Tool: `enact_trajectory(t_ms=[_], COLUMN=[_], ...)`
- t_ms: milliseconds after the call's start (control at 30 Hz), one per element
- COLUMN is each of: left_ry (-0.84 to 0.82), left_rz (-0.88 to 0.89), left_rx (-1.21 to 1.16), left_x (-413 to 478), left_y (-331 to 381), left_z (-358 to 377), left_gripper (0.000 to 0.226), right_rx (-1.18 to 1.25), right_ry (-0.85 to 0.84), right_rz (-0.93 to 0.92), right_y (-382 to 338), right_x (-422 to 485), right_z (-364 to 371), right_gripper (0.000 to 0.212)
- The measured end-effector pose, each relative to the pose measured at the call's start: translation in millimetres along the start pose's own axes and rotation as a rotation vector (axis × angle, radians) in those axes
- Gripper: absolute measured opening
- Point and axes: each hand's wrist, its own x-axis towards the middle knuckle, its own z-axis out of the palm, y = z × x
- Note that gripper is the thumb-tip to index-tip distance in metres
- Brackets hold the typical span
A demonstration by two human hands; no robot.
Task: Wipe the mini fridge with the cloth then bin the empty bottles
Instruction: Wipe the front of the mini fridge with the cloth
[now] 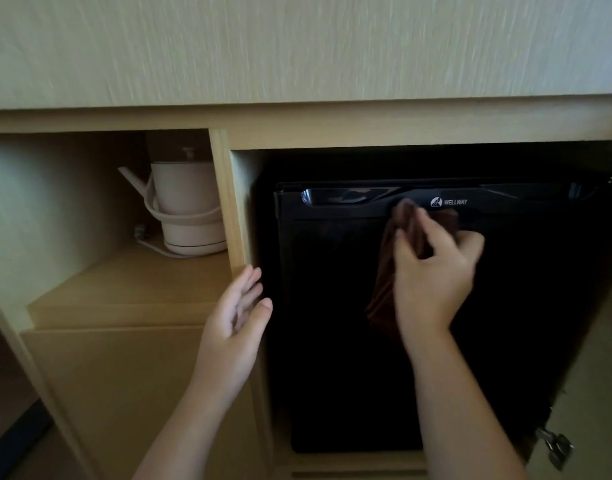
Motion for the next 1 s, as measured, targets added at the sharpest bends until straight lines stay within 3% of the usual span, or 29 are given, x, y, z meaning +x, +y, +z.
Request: enact_trajectory(t_ms=[133,233,467,667,800,1000], left_ry=[-0.013,-0.026,-0.024,0.016,0.025,0.047], left_rz=[0.044,0.062,0.05,0.026,0.023,0.028], left_rx=[-0.016,-0.034,-0.105,-0.188,-0.187,-0.198], left_x=[1,2,3,6,4,8], left_y=[0,1,5,12,14,11], left_z=[-5,-10,-13,-12,-12,-8], left_gripper=[0.044,0.044,0.041,0.04,0.038,0.034], right_rx=[-0.065,-0.068,0.046,-0.063,-0.011,-0.133], right_ry=[-0.198,-0.303,-0.071,-0.326,-0.338,-0.388], right_rz=[-0.219,-0.282,-0.095,-0.334,-0.389,-0.481], right_y=[-24,-25,-27,-33,-39,-28], right_x=[-52,-60,-39,-79,-60,-72], right_z=[34,37,36,52,48,51], right_gripper=[0.032,0.036,0.03,0.036,0.035,0.038])
